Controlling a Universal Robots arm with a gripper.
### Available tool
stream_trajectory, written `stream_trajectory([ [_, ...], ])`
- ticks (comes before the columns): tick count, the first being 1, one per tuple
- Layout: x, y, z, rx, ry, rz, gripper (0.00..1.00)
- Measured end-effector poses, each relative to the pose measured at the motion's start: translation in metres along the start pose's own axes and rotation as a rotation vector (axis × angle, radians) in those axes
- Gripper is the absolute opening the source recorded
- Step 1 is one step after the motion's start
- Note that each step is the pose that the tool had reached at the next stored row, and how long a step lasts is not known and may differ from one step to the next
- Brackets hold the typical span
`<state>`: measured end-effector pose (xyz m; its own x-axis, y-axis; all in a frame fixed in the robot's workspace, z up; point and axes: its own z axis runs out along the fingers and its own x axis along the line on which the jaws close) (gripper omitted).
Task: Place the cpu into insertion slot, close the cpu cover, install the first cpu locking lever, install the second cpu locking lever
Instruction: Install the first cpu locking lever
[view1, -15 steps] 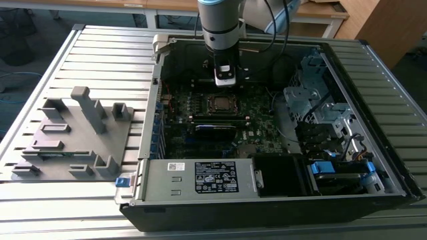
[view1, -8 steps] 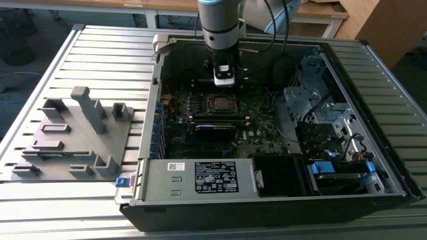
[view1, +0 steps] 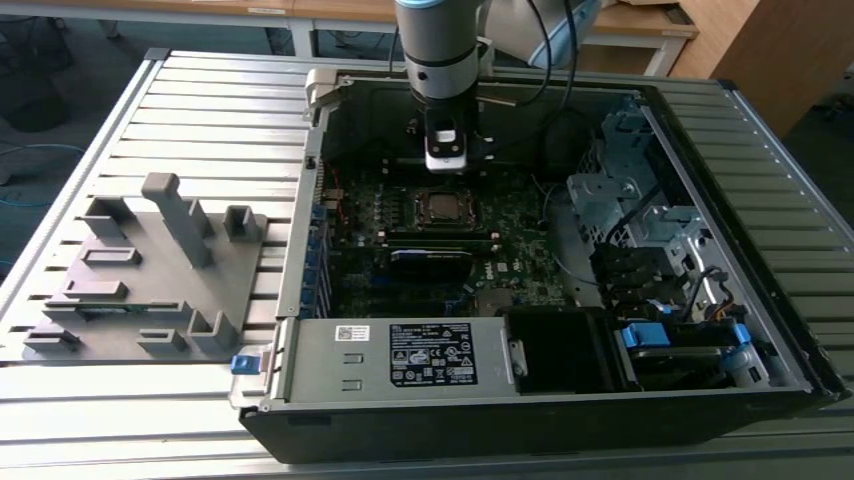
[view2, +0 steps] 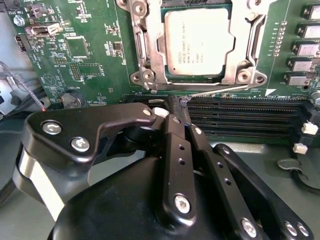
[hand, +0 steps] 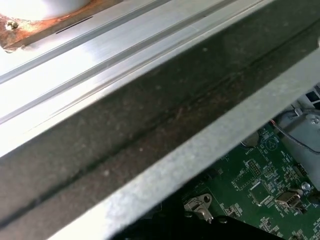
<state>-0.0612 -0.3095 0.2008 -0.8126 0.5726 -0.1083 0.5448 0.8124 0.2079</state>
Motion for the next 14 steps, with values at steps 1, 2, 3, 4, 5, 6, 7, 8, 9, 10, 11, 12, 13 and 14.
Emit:
stream_trajectory([
  [1, 0.0001, 0.0001, 0.0000, 0.0003, -0.0003, 0.002, 0.10],
  [2, 0.0002, 0.0003, 0.0001, 0.0004, -0.0006, 0.003, 0.10],
  [3, 0.0004, 0.0005, 0.0001, 0.0005, -0.0008, 0.004, 0.10],
  [4, 0.0006, 0.0008, 0.0002, 0.0006, -0.0010, 0.005, 0.10],
  [5, 0.0007, 0.0009, 0.0002, 0.0007, -0.0011, 0.005, 0.10],
  [6, 0.0007, 0.0010, 0.0002, 0.0007, -0.0013, 0.006, 0.10],
  [7, 0.0007, 0.0010, 0.0002, 0.0006, -0.0014, 0.007, 0.10],
  [8, 0.0008, 0.0010, 0.0004, 0.0010, -0.0018, 0.007, 0.10],
  [9, 0.0009, 0.0010, 0.0007, 0.0031, -0.0035, 0.007, 0.10],
  [10, 0.0009, 0.0010, 0.0010, 0.0065, -0.0057, 0.007, 0.10],
  [11, 0.0009, 0.0009, 0.0013, 0.0091, -0.0074, 0.007, 0.10],
  [12, 0.0009, 0.0008, 0.0016, 0.0113, -0.0090, 0.007, 0.10],
  [13, 0.0010, 0.0007, 0.0020, 0.0134, -0.0105, 0.007, 0.10],
  [14, 0.0010, 0.0006, 0.0023, 0.0154, -0.0119, 0.007, 0.10],
])
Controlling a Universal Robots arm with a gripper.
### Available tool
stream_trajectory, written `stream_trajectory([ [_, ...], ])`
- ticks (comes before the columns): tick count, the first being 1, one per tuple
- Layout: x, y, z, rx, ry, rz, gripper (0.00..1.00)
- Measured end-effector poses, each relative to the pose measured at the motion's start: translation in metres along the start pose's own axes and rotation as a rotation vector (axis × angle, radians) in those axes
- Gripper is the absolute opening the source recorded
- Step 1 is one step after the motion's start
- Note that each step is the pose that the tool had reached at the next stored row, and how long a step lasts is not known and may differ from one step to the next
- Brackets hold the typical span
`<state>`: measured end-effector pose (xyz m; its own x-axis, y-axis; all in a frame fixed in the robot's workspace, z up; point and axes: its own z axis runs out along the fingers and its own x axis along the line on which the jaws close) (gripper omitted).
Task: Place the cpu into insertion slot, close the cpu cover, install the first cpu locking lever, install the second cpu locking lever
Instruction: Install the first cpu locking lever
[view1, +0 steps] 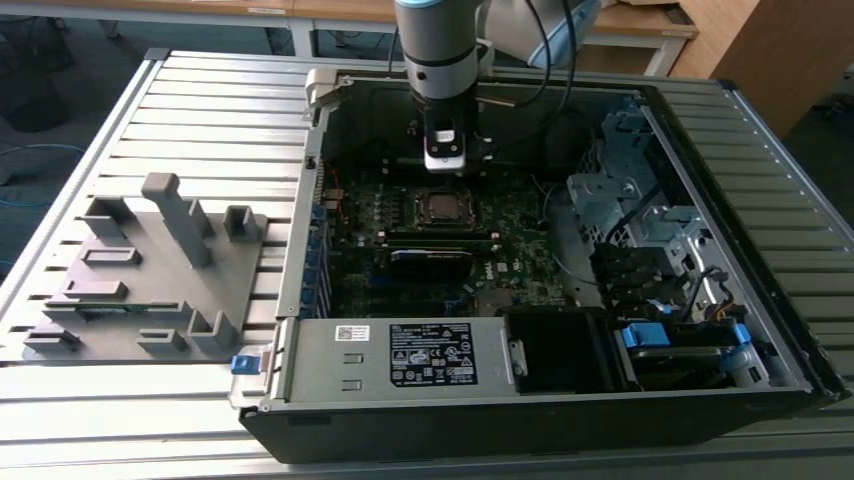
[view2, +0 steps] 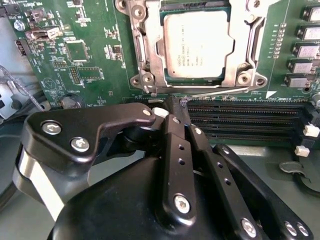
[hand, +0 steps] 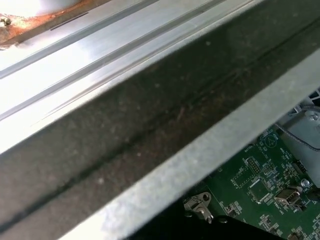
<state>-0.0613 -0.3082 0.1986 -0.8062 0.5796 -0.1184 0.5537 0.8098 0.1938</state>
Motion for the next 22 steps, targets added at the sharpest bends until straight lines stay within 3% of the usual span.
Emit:
stream_trajectory([
  [15, 0.0006, -0.0008, 0.0045, 0.0254, -0.0202, 0.003, 0.10],
  [22, 0.0008, -0.0007, 0.0048, 0.0271, -0.0216, 0.003, 0.10],
])
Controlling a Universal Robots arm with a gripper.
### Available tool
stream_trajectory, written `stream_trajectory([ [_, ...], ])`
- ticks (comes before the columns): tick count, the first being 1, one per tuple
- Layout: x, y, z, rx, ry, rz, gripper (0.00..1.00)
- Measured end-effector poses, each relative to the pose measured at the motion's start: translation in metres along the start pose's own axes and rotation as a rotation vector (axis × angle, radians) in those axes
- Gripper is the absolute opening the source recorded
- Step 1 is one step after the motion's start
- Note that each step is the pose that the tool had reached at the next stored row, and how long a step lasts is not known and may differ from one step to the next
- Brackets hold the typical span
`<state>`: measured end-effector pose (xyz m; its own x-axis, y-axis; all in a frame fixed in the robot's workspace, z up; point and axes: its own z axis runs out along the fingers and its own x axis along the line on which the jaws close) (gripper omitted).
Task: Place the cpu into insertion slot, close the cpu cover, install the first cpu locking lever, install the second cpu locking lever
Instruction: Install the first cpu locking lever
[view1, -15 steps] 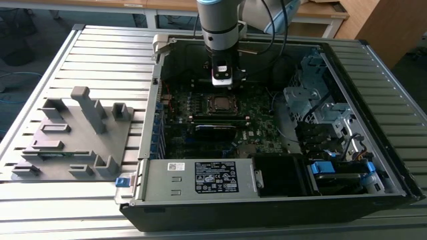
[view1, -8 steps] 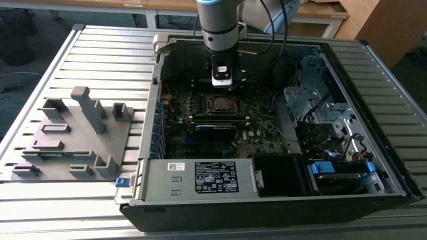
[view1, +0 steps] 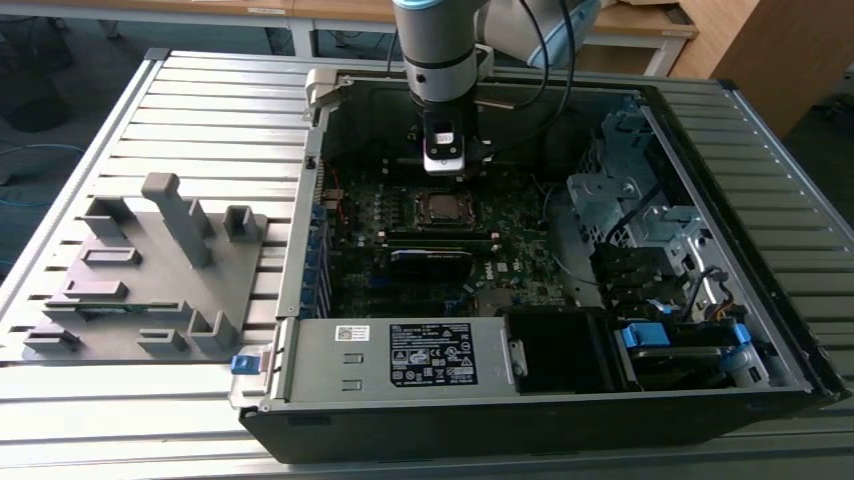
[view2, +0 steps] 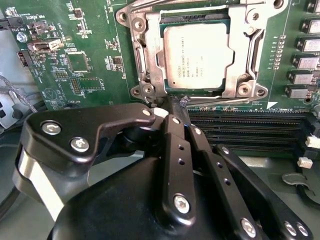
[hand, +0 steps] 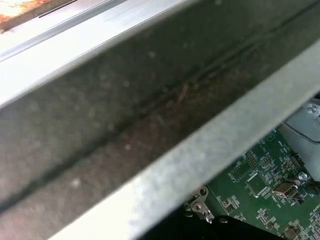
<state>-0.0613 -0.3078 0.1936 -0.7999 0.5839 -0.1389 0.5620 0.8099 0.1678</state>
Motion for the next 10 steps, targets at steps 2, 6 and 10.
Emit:
stream_trajectory([
  [2, 0.0001, 0.0000, 0.0000, 0.0007, -0.0006, 0.000, 0.10],
  [6, 0.0002, 0.0001, 0.0000, 0.0010, -0.0009, 0.000, 0.10],
  [10, 0.0001, 0.0003, -0.0006, 0.0009, -0.0007, 0.000, 0.10],
])
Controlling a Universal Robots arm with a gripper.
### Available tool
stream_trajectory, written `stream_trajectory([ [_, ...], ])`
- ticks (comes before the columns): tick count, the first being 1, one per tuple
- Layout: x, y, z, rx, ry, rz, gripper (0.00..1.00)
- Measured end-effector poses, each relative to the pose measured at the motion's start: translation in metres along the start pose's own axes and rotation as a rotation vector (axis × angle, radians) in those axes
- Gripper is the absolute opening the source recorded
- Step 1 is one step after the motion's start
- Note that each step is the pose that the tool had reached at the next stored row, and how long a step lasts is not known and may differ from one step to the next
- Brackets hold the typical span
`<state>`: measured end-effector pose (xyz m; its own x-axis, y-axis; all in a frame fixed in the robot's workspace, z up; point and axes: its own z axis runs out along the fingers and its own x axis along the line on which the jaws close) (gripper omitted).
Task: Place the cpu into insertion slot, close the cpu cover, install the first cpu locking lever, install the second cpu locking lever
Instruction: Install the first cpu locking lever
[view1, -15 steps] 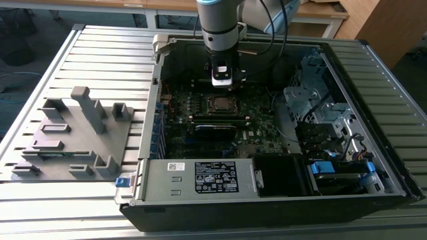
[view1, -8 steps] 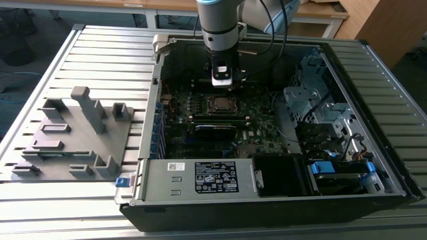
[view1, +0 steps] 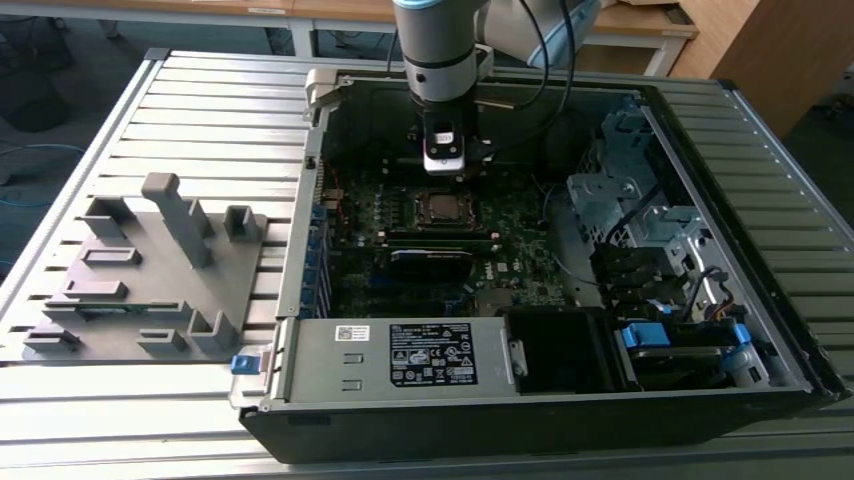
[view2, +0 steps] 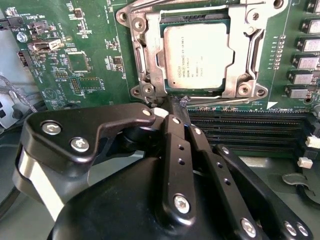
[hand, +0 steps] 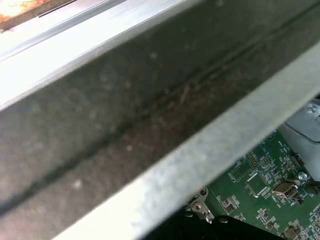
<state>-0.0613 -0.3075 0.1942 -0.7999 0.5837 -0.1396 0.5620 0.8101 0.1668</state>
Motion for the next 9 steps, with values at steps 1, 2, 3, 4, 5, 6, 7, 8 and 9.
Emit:
stream_trajectory([
  [1, -0.0001, 0.0001, -0.0007, -0.0001, 0.0000, 0.000, 0.10],
  [2, -0.0002, 0.0003, -0.0017, 0.0000, 0.0000, 0.000, 0.10],
  [3, -0.0004, 0.0005, -0.0028, -0.0001, 0.0000, 0.000, 0.10],
  [4, -0.0005, 0.0006, -0.0035, -0.0001, -0.0001, 0.000, 0.10],
  [5, -0.0005, 0.0007, -0.0041, 0.0000, 0.0000, 0.000, 0.10],
  [6, -0.0004, 0.0009, -0.0042, -0.0002, -0.0002, 0.000, 0.10],
  [7, -0.0001, 0.0012, -0.0042, -0.0002, -0.0003, 0.001, 0.10],
  [8, 0.0004, 0.0016, -0.0043, 0.0001, -0.0003, 0.001, 0.10],
  [9, 0.0012, 0.0023, -0.0043, 0.0003, -0.0005, 0.003, 0.10],
])
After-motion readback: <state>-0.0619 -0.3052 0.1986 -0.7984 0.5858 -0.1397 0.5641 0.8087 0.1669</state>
